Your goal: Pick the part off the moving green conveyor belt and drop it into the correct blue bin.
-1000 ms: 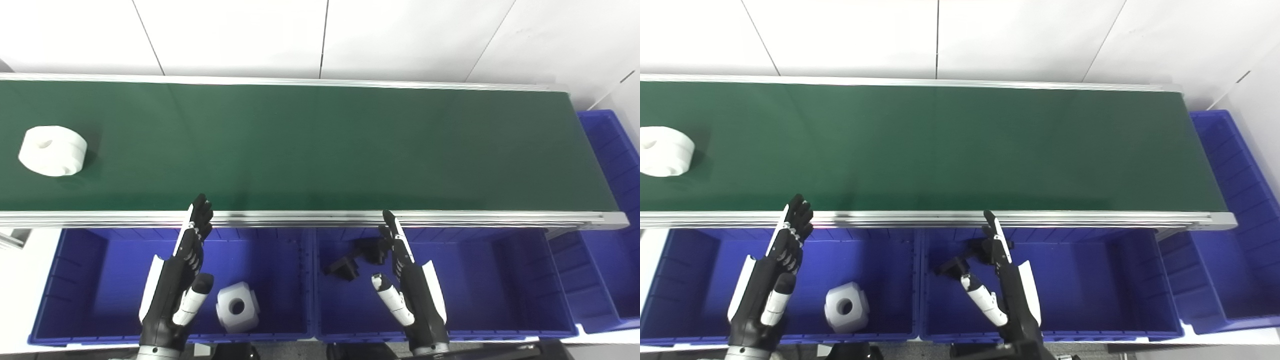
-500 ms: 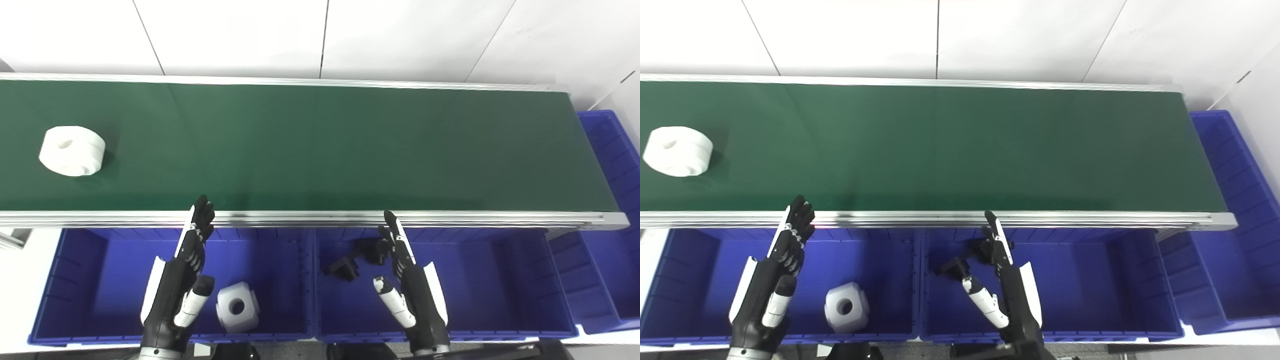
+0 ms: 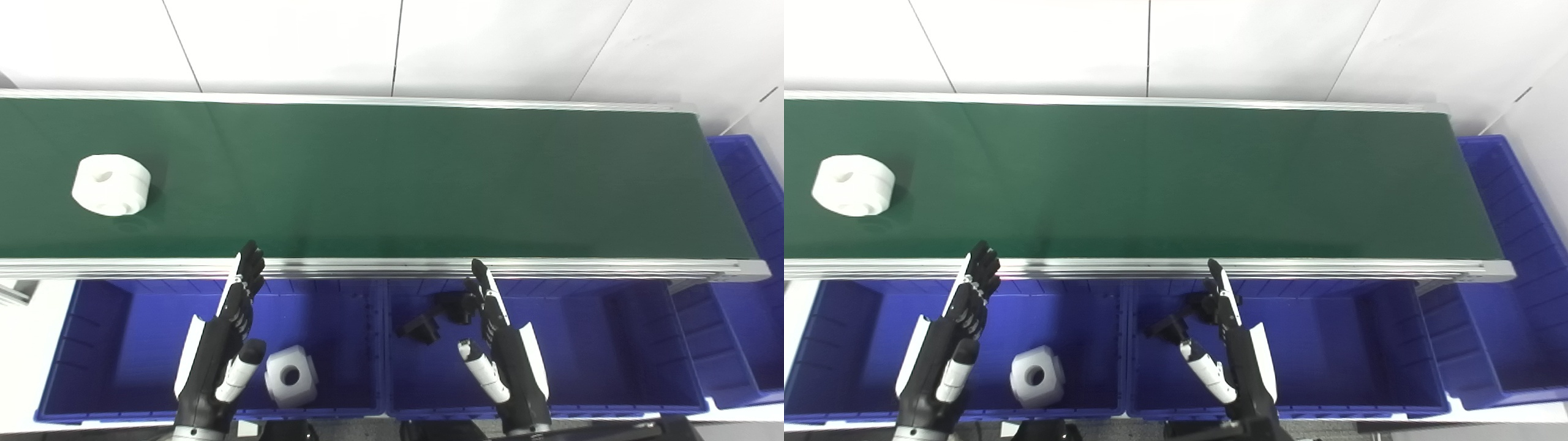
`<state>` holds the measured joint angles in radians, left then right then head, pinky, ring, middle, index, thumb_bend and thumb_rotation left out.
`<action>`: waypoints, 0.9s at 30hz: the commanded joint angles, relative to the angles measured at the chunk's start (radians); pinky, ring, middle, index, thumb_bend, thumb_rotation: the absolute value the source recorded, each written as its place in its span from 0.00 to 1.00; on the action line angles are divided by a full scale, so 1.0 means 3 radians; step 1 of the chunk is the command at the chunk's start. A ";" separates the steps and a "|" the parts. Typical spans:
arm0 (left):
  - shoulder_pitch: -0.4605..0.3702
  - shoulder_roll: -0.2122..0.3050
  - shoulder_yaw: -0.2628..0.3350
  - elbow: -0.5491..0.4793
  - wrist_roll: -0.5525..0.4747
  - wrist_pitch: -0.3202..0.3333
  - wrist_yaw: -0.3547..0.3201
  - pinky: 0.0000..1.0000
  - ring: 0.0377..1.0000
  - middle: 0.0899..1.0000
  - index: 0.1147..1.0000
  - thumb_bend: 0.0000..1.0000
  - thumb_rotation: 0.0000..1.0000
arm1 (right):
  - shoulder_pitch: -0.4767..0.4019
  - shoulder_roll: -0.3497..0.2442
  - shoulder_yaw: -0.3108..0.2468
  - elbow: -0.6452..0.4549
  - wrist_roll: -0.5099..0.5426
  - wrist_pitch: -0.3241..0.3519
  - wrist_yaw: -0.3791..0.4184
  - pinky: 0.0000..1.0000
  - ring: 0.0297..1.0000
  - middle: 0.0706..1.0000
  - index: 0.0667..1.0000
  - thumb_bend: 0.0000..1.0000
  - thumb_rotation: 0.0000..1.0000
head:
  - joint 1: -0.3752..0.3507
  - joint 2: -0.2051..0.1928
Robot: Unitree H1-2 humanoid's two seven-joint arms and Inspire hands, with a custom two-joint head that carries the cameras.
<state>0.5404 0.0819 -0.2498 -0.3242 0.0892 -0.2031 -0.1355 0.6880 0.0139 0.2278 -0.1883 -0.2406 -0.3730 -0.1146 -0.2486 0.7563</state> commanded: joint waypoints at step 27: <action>-0.0099 -0.0297 -0.0160 0.0623 0.0441 -0.0635 0.0310 0.82 0.93 0.98 0.93 0.98 0.88 | -0.0227 -0.0348 -0.0042 0.0427 0.0272 -0.0320 -0.0046 1.00 1.00 1.00 1.00 0.93 0.95 | 0.0812 -0.0559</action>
<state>0.5101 0.0064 -0.2949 -0.1221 0.2071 -0.3478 -0.0591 0.6172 -0.0827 0.2146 -0.0377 -0.1661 -0.4136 -0.1312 -0.0184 0.5875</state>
